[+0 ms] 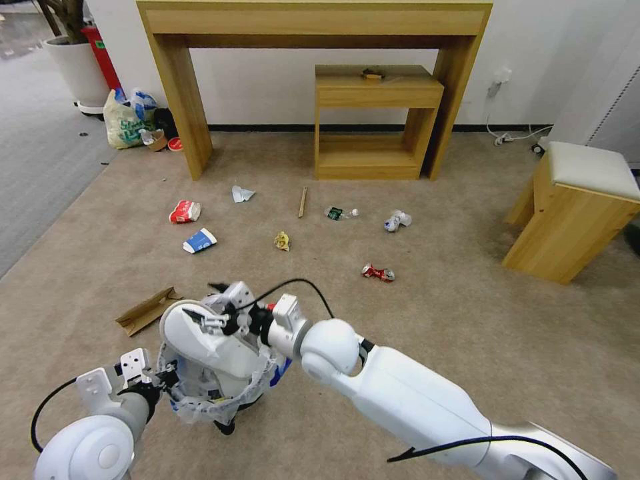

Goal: Pick up the trash bin and place the garbage on the floor into it.

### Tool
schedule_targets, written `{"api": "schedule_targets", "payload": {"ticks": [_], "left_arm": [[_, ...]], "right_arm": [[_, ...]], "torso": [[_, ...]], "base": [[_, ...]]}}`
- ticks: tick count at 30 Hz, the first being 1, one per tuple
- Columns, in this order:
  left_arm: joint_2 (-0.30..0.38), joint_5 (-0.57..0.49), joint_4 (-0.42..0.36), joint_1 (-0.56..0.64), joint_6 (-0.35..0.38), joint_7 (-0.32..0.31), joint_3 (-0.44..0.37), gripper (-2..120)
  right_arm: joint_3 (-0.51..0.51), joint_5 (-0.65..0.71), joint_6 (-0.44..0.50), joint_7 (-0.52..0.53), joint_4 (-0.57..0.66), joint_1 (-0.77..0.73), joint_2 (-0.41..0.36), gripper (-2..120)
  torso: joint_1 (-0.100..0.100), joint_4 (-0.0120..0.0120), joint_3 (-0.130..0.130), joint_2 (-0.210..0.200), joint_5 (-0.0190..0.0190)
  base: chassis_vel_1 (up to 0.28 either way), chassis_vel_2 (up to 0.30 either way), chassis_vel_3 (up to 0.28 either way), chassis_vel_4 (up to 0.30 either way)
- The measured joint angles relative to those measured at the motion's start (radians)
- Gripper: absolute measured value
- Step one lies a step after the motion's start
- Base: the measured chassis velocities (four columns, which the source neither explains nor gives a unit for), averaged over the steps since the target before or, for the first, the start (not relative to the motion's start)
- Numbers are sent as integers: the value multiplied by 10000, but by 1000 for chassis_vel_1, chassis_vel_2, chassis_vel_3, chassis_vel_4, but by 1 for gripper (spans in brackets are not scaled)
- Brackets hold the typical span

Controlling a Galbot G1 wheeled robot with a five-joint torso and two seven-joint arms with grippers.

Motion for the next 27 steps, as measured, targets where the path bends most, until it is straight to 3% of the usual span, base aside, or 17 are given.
{"api": "schedule_targets", "payload": {"ticks": [2,12,19,20,24,27], "left_arm": [[-4,24,21,11,0,69,-127,0],[-388,-10,365,53,1,144,-621,0],[-493,87,537,344,0,579,-1131,0],[-493,87,537,344,0,579,-1131,0],[-592,74,357,712,1,946,-1547,0],[-608,-23,300,826,1,1025,-1709,0]], "right_arm": [[392,65,-59,84,231,-77,-113,97],[2685,31,-733,521,515,-1188,-868,100],[4748,-354,-700,42,807,-3337,-2076,100],[4748,-354,-700,42,807,-3337,-2076,100],[6609,-797,-485,-642,1271,-4870,-2319,100],[7366,-911,-436,-911,1523,-5424,-2328,100]], "torso": [[0,0,0,0,0],[0,-1,0,0,1],[0,-3,0,0,3],[0,-3,0,0,3],[0,-1,-1,0,2],[-1,-1,-1,0,4]], "base": [[0,0,0,0],[0,0,0,0],[0,0,0,0],[0,0,0,0],[0,0,0,0],[0,0,0,0]]}}
